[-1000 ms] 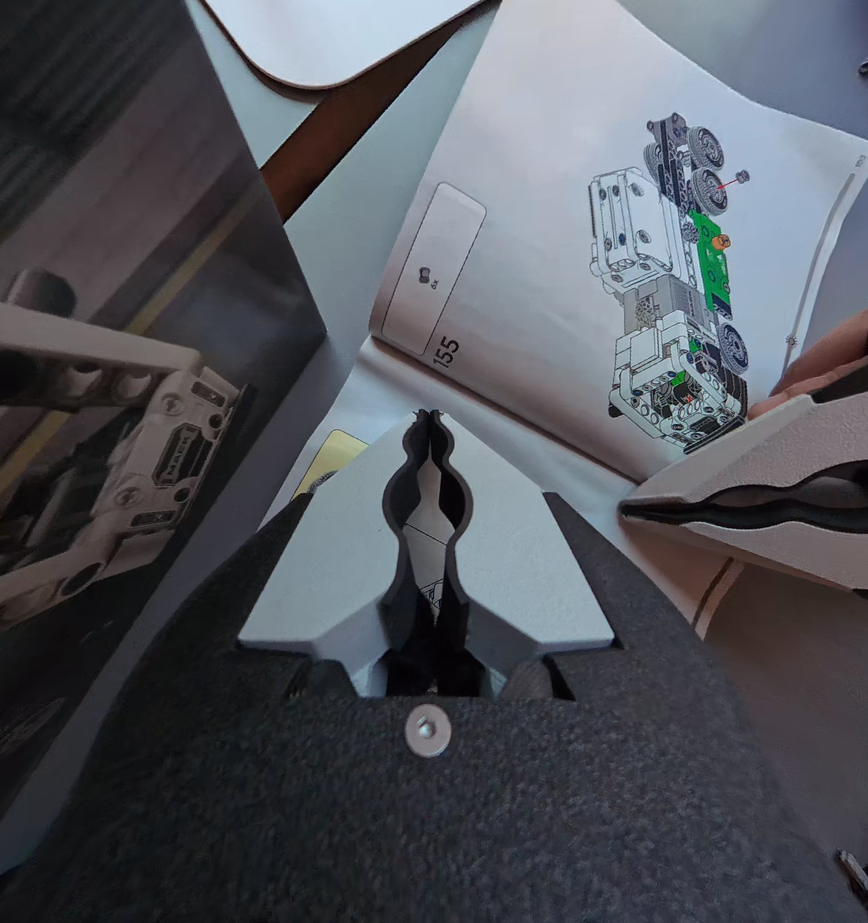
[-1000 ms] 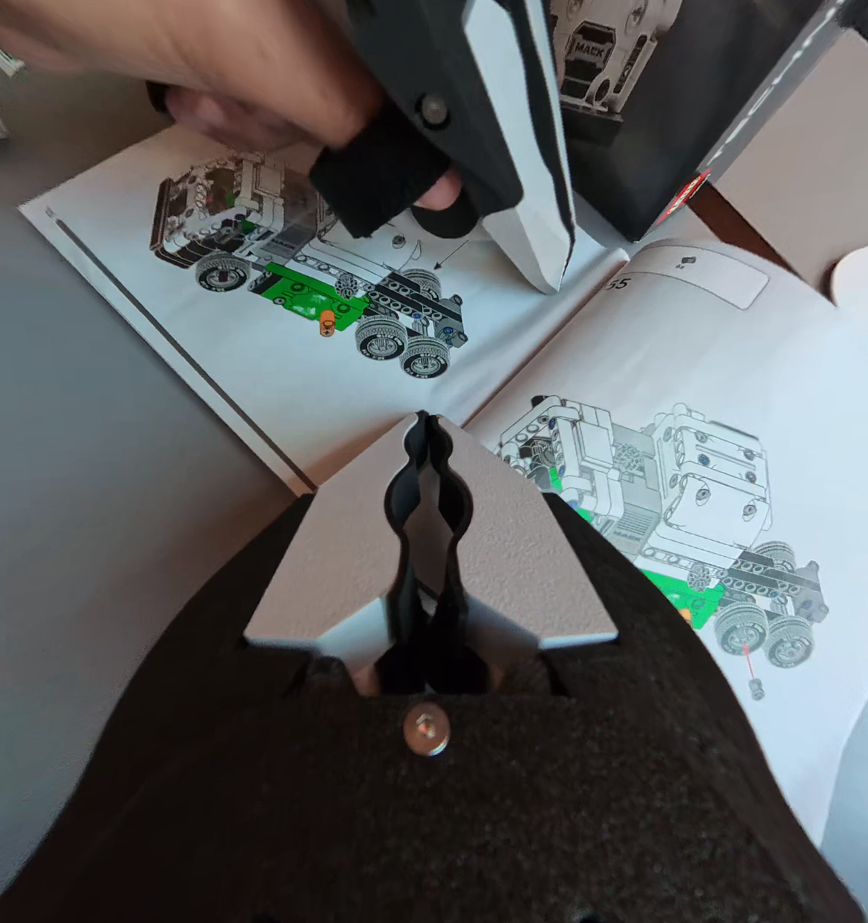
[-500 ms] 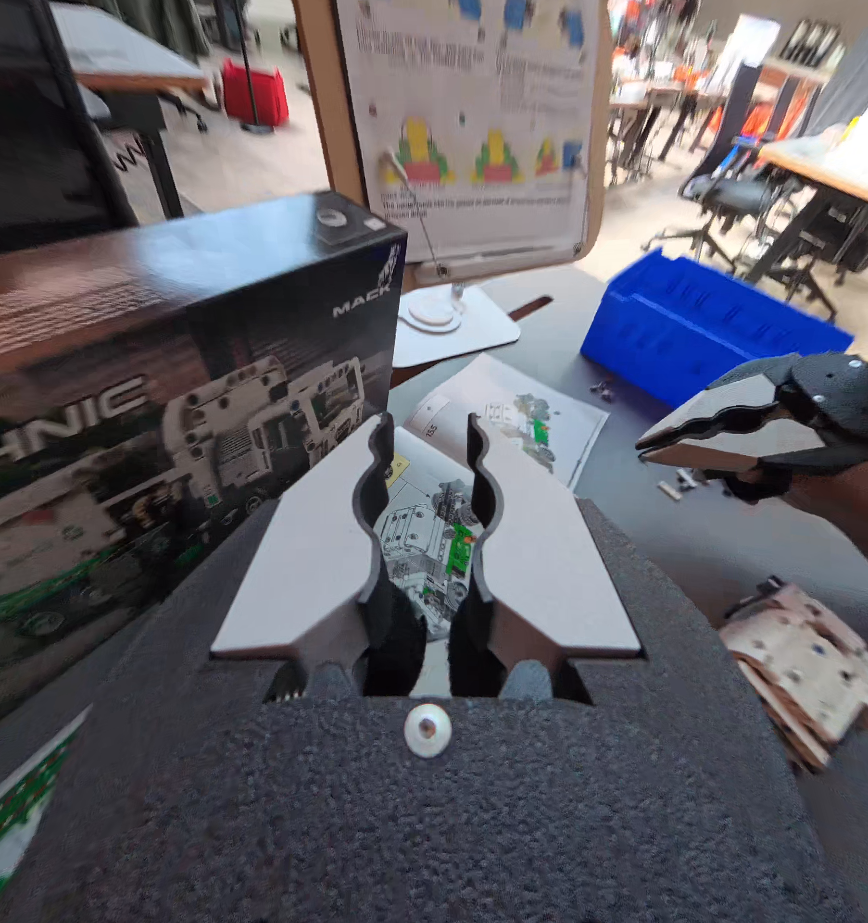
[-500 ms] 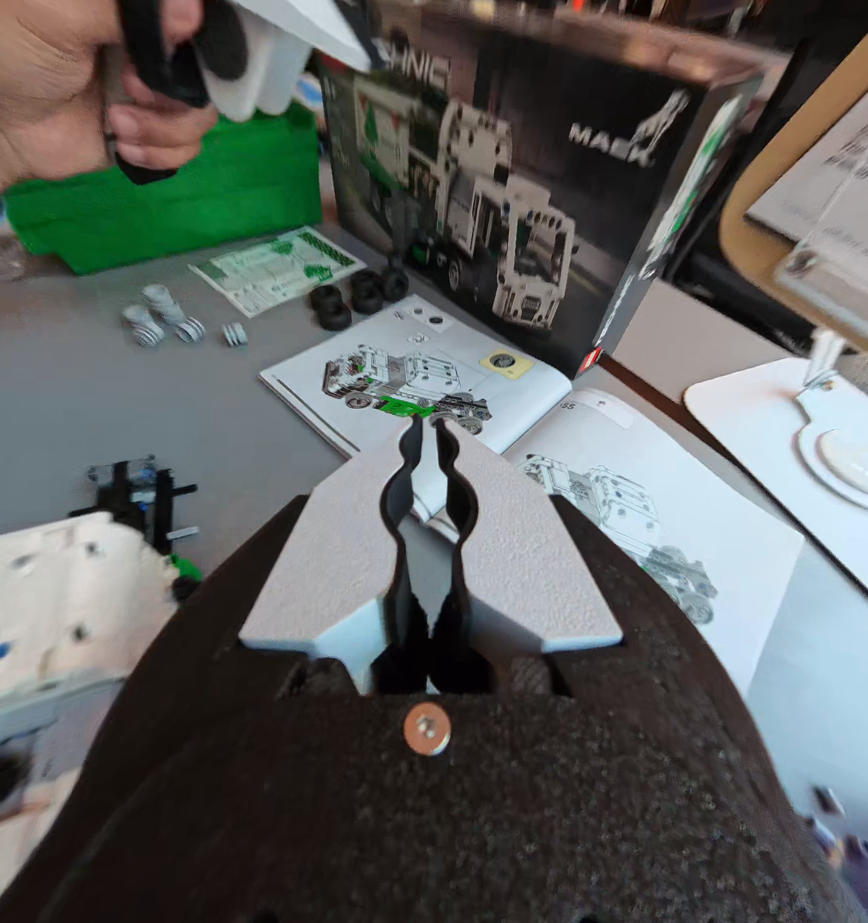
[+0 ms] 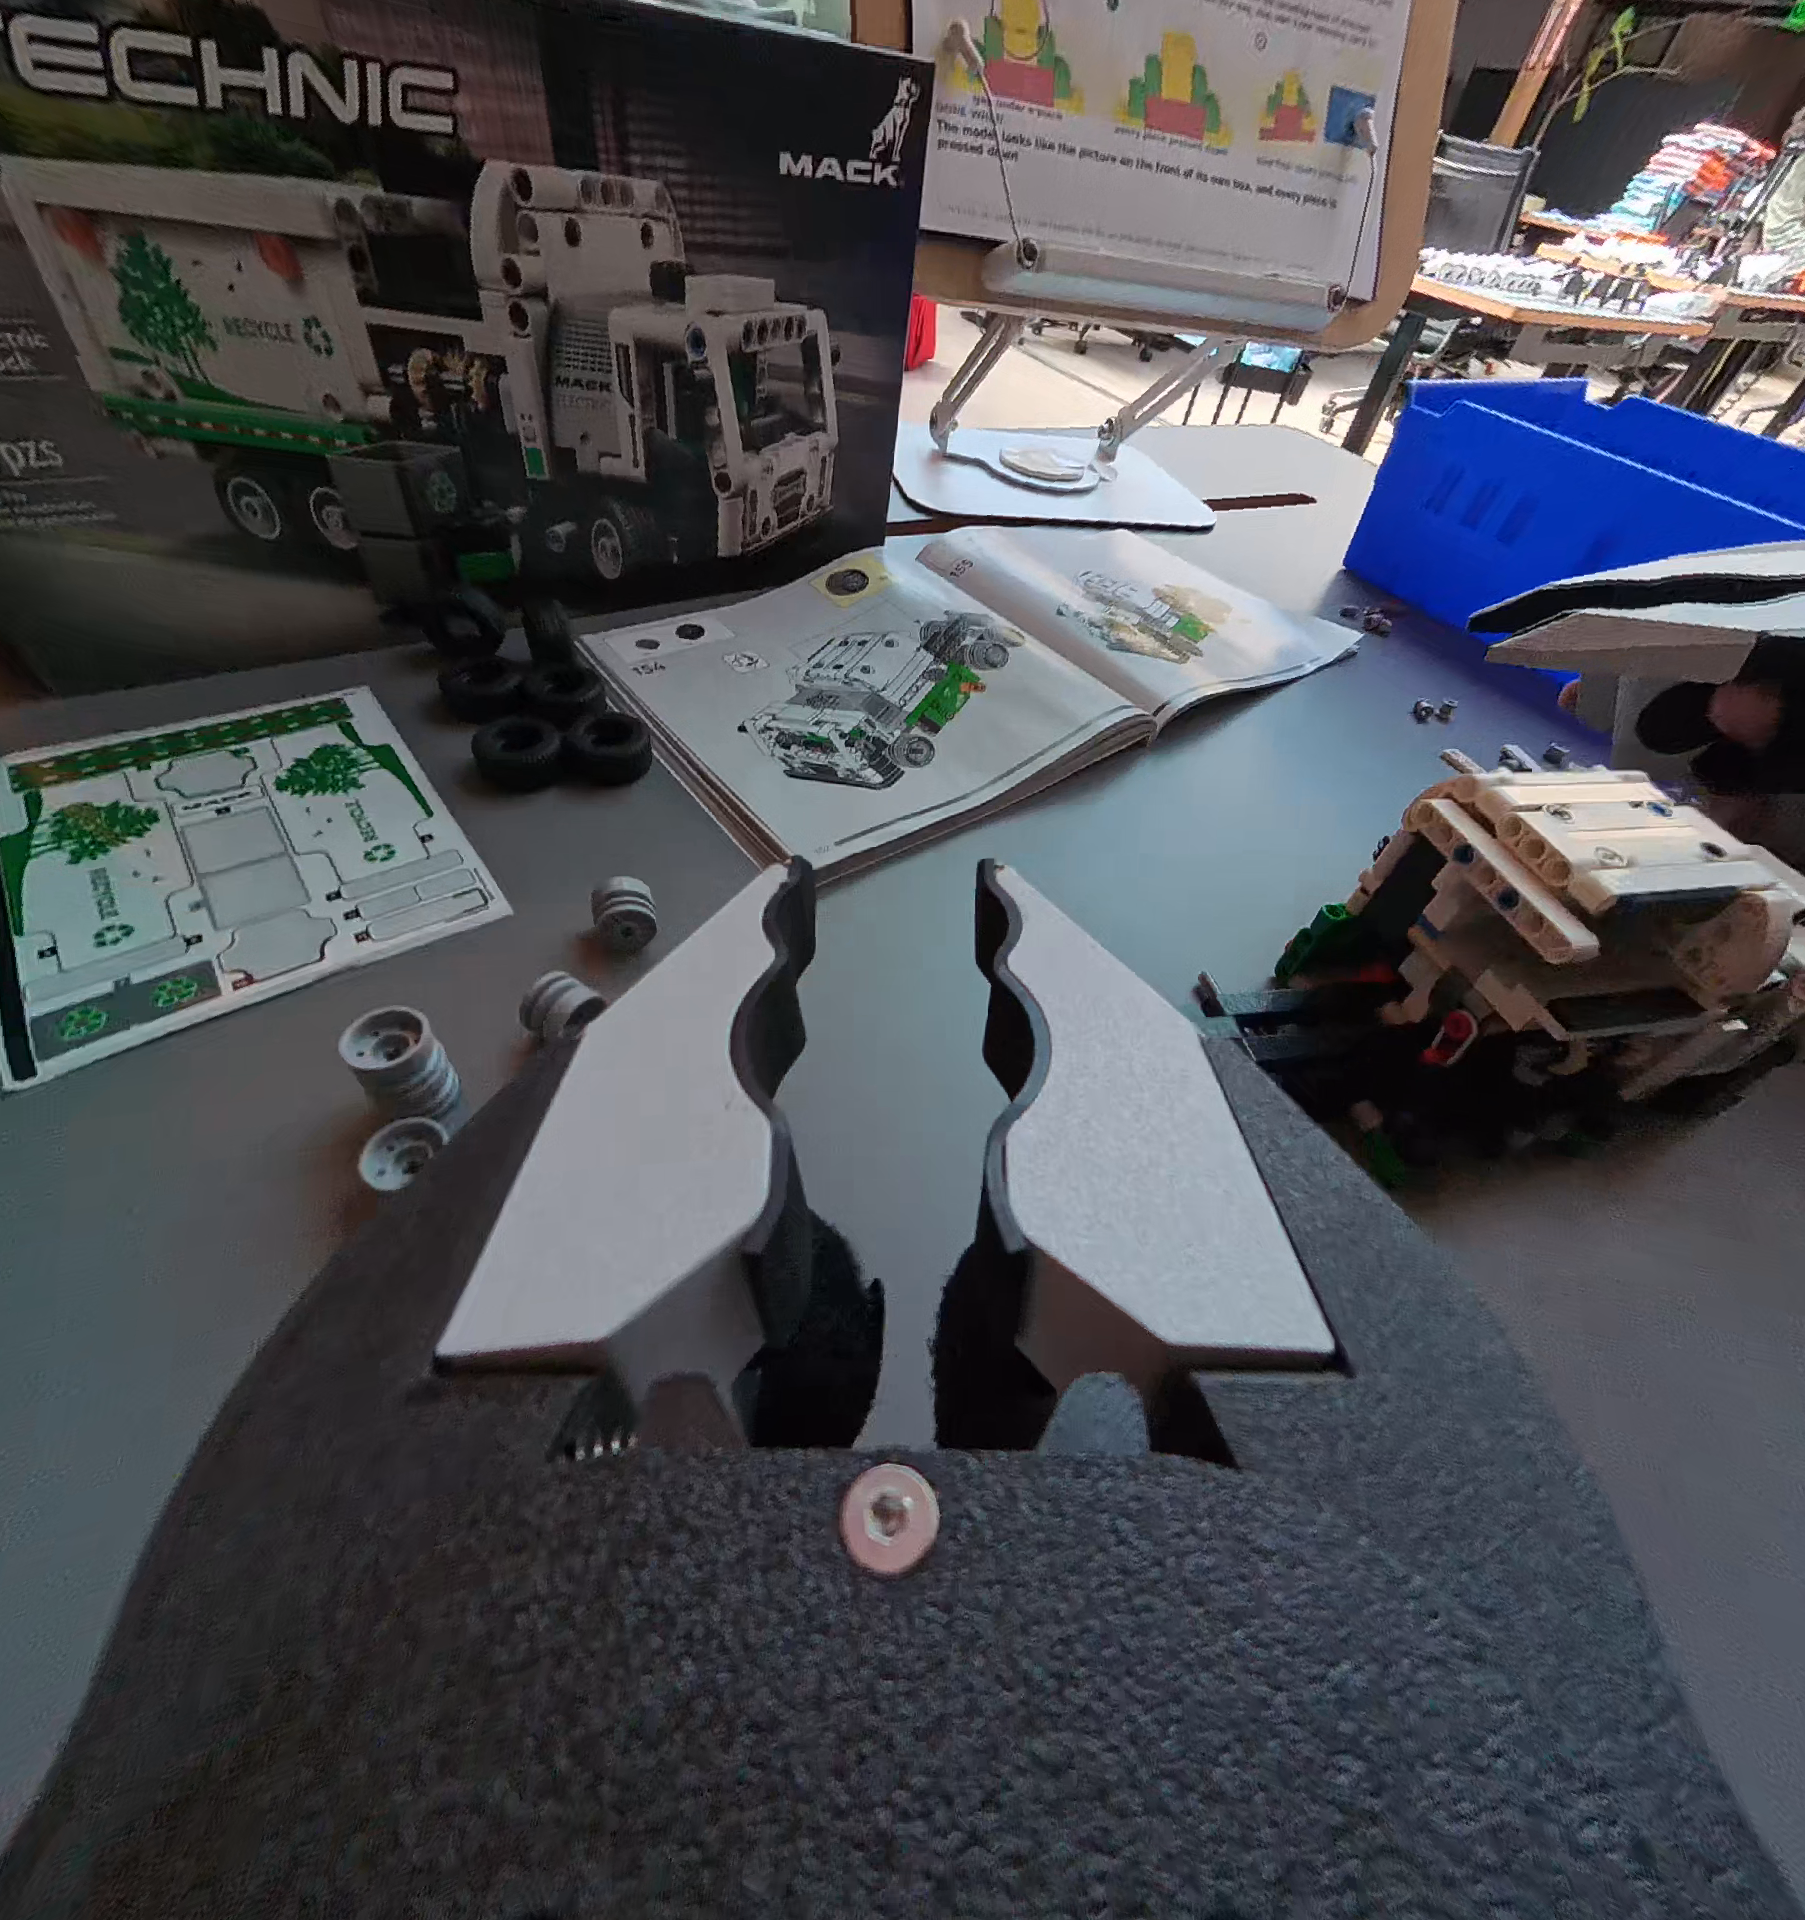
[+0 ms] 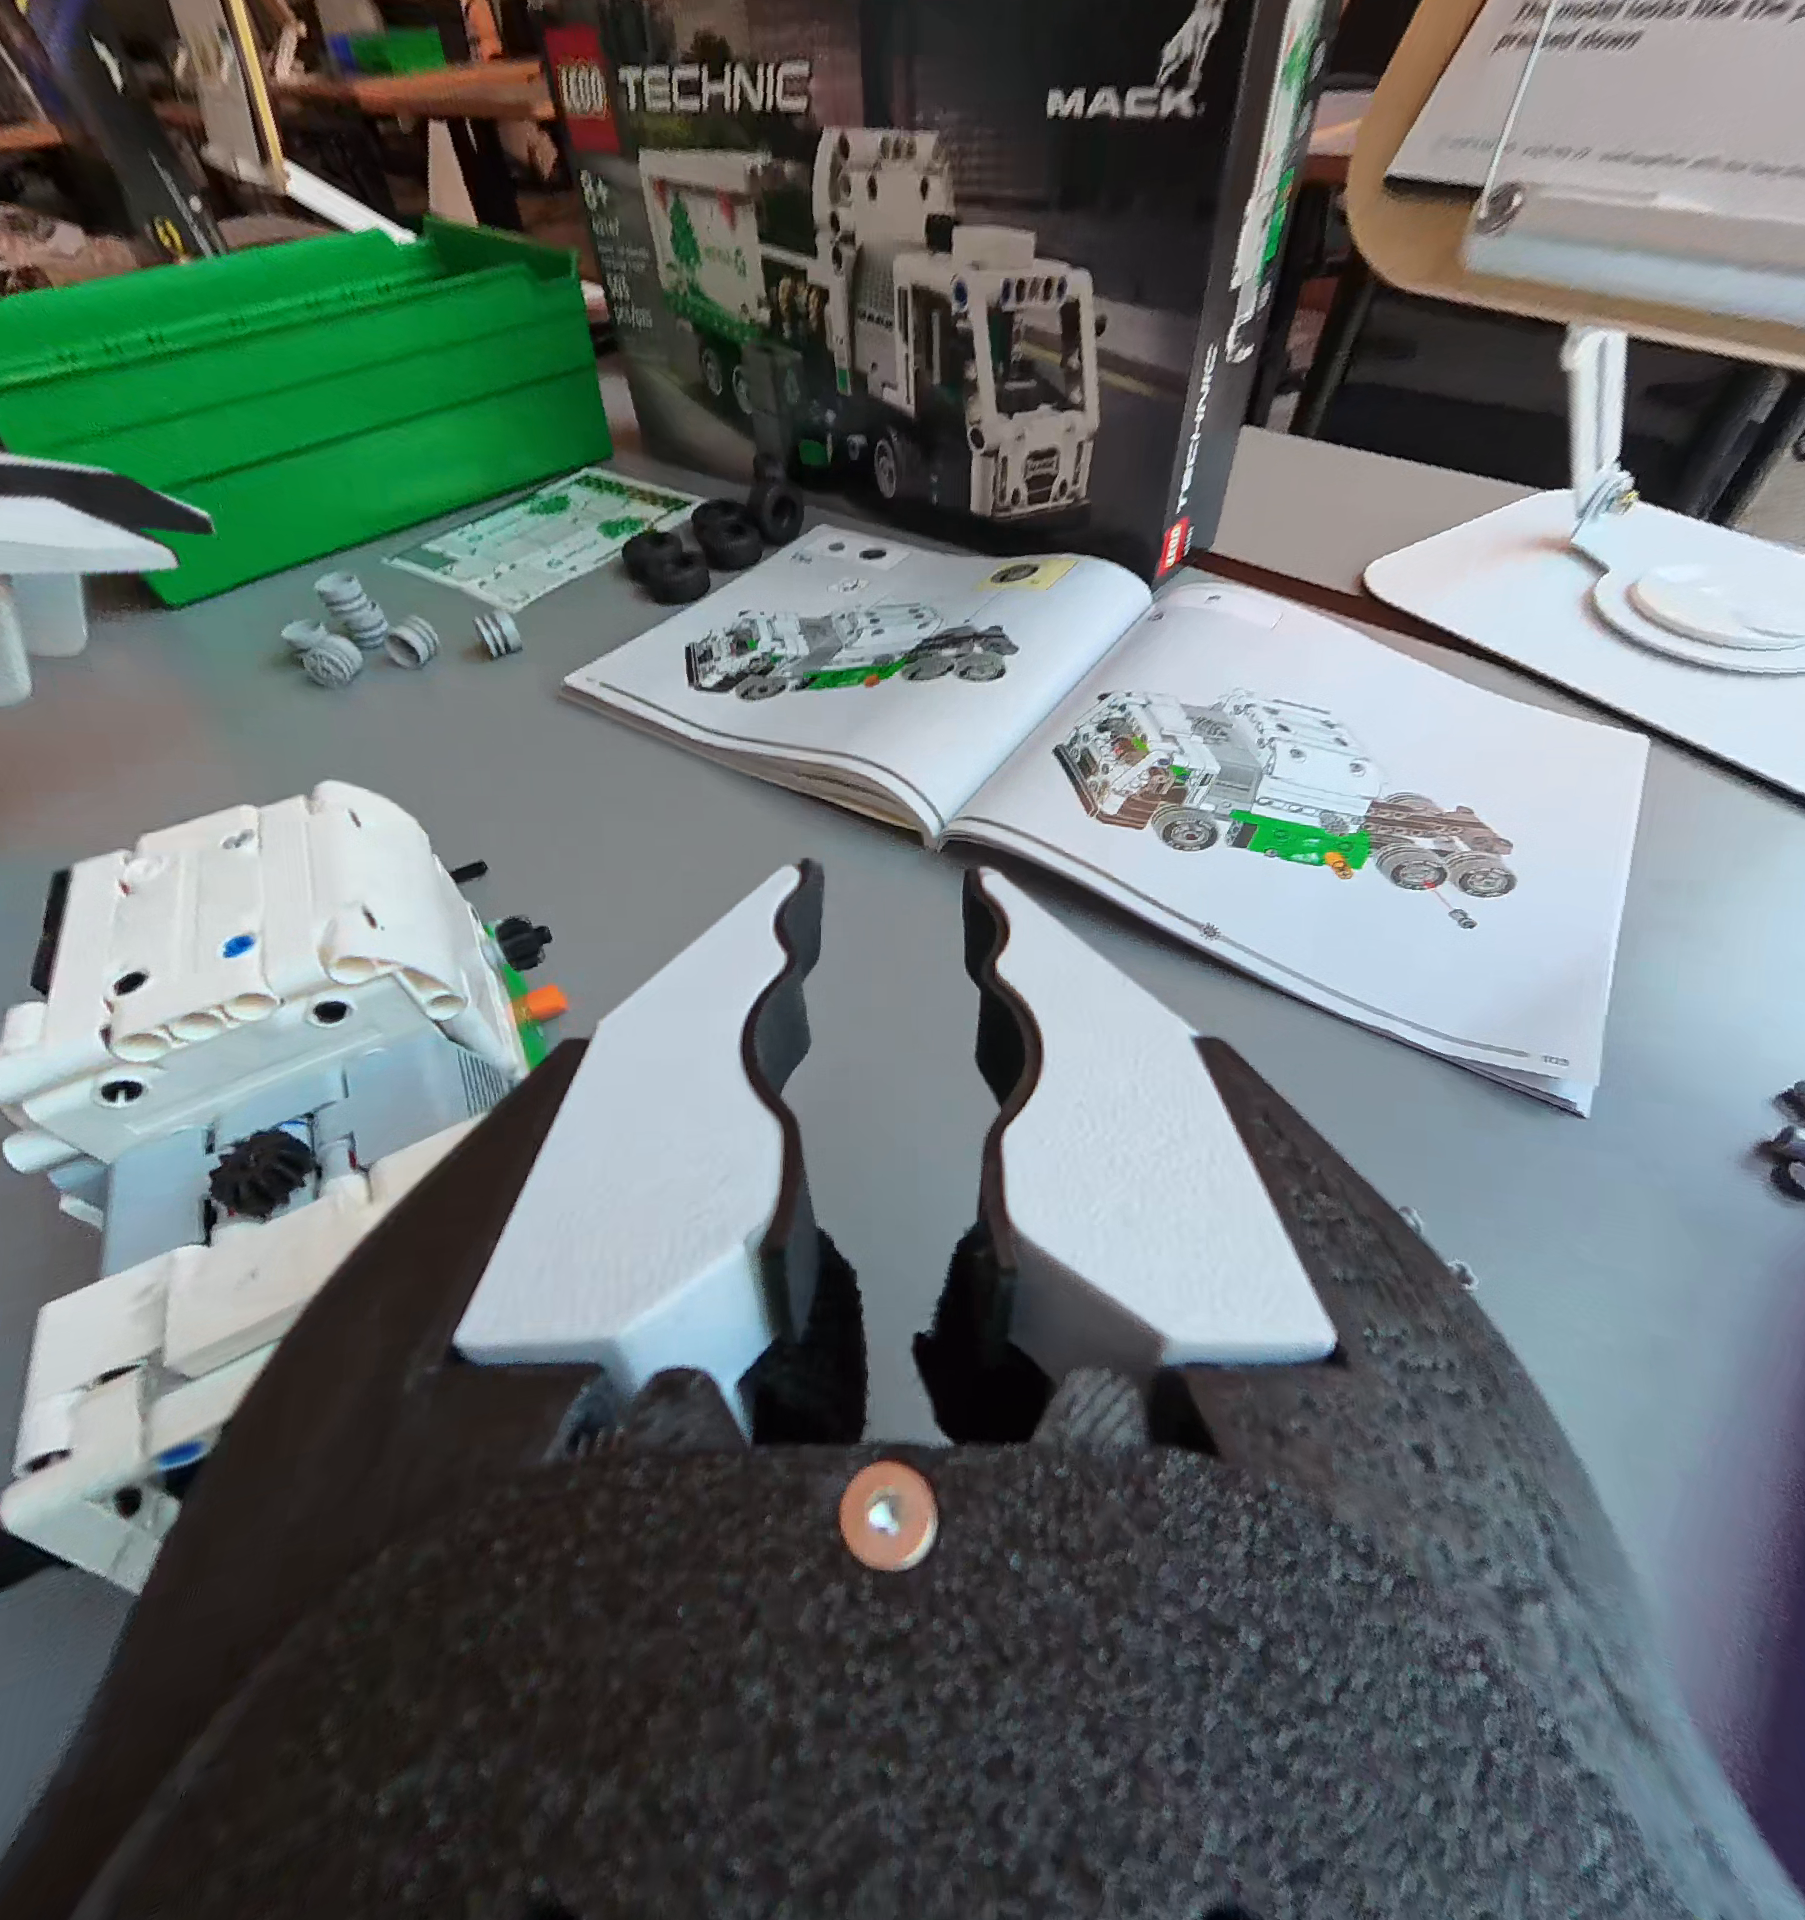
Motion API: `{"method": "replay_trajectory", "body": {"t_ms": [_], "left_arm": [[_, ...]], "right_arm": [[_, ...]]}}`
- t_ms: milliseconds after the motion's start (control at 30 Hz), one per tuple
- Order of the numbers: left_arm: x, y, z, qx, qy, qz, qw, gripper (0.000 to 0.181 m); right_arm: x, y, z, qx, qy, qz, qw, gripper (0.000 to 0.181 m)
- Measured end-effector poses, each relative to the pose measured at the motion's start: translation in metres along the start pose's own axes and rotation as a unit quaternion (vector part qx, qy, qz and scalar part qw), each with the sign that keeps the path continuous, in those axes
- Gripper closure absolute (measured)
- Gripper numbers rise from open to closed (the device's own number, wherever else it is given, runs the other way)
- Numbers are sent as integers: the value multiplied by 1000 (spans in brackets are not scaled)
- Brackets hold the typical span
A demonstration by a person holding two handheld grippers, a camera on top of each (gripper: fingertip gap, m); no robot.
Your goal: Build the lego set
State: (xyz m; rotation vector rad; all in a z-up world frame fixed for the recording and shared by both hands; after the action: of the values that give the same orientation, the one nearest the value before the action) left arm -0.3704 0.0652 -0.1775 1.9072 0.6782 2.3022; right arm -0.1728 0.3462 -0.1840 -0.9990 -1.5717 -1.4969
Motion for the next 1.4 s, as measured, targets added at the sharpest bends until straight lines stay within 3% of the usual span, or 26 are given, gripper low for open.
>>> {"method": "replay_trajectory", "body": {"t_ms": [167,433,600,667,900,967,1067,1167,1233,1400], "left_arm": [[-19,-4,-5,-6,28,-41,999,153],[-25,-10,-7,-24,31,-81,996,153],[-25,-5,-39,92,17,-127,987,155],[-23,-5,-63,132,27,-161,978,146],[-26,-24,-96,131,17,-240,962,150],[-26,-27,-97,139,9,-236,962,164],[-22,-25,-96,141,9,-222,965,164],[-10,-13,-80,114,-2,-186,976,164],[-5,-5,-48,38,-29,-169,984,164],[-48,6,45,-152,-107,-236,954,164]], "right_arm": [[-1,5,2,9,-25,11,1000,157],[-3,6,8,20,-59,7,998,158],[-5,3,5,20,-51,-4,999,159],[-5,3,4,19,-48,-6,999,160],[-6,5,7,19,-53,-5,998,161],[-6,6,8,17,-56,-2,998,161],[-6,6,9,17,-59,-1,998,161],[-6,5,9,18,-58,-4,998,162],[-6,4,8,18,-56,-4,998,162],[-5,4,5,23,-55,0,998,163]]}}
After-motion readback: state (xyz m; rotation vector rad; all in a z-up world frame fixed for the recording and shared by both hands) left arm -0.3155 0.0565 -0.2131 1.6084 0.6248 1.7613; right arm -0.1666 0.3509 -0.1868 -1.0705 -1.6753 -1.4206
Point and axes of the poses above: each gripper's, where its closed fingertips meet, y back along the fingers, x out of its top, z = x × y across the jaws, the point moved 7 cm from there along y, back along the fingers, and after that the axes turned 8 degrees about -z, right-handed, at the moved point
